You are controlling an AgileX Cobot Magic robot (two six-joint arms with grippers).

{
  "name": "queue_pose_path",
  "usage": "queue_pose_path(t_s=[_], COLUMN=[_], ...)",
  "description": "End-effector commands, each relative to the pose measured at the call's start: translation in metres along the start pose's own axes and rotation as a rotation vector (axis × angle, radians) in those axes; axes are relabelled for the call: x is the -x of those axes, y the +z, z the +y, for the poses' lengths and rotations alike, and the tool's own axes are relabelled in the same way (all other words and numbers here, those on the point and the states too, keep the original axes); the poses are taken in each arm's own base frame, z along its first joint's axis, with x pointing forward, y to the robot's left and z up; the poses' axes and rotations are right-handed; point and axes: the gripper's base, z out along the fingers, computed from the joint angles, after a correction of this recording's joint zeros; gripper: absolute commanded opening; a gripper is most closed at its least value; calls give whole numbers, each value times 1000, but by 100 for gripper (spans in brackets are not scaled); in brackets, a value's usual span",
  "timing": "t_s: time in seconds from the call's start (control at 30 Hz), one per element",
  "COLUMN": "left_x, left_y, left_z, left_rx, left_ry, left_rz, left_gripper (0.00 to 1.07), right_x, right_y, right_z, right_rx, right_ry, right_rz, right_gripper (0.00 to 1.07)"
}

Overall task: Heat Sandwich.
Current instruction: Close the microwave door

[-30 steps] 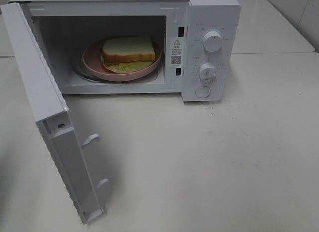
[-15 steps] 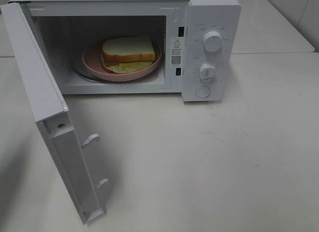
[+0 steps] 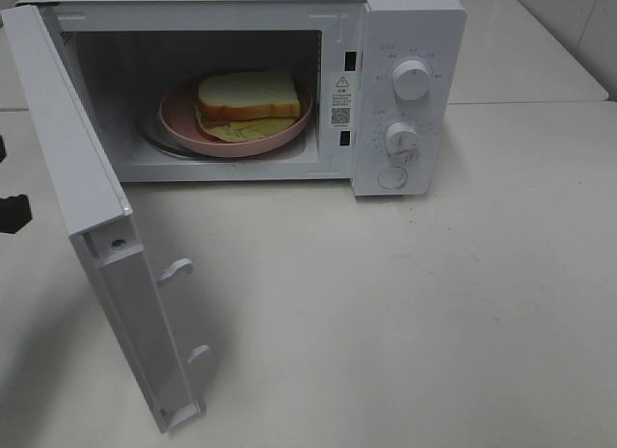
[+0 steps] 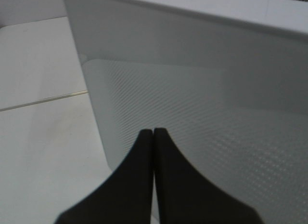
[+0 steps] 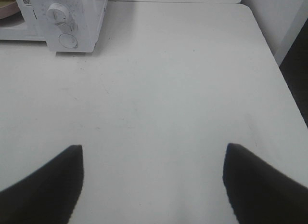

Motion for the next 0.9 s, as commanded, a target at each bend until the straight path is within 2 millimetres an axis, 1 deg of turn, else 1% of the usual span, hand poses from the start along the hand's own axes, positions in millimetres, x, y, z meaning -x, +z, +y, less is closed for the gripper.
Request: queue_pose_path(t_s=[0.03,0.07,0.13,0.17,0.2,0.3,0.33,0.37,0.47,0.5,0.6,0.63,0.8,0.83,0.9], left_x=[3,2,4,5,5,8,8,11,15,15,18,21,27,28,30], left_y=[11,17,23,29,29,39,39,46,56,56,68,75,85,92,99], left_z=[-9,-15,-21,-28,-28,-38,-38,-43,-51,-51,-58,-62,-70,-75,-80], left_rx=[-39,-62,-82,-102,-102,-125,-125,-139,-158,-158,-154,-145,-150,-157,-158], left_ry=[-1,3,5,3,3,-3,-3,-3,-2,-2,-21,-39,-53,-57,-68], left_rz=[-36,-33,-44,-47,-47,-55,-55,-62,-73,-73,-76,-80,-98,-104,-110], left_gripper=[0,0,0,0,0,0,0,0,0,0,0,0,0,0,0], right_x=[-1,-1,-1,-1,-1,-1,-1,-1,-1,-1,-1,-1,-1,-1,-1], right_y=[-3,-3,-3,-3,-3,-3,-3,-3,-3,-3,-3,-3,-3,-3,-3], right_z=[0,0,0,0,0,0,0,0,0,0,0,0,0,0,0], right_rx=[-8,-8,-8,-8,-8,-8,-8,-8,-8,-8,-8,-8,-8,-8,-8], right_ry=[2,2,2,2,2,2,2,2,2,2,3,3,3,3,3], right_rz=[-37,-37,-37,-37,-37,-37,-37,-37,-37,-37,-37,-37,-37,-37,-37], right_gripper=[76,76,76,76,76,76,76,76,76,76,76,76,76,76,76])
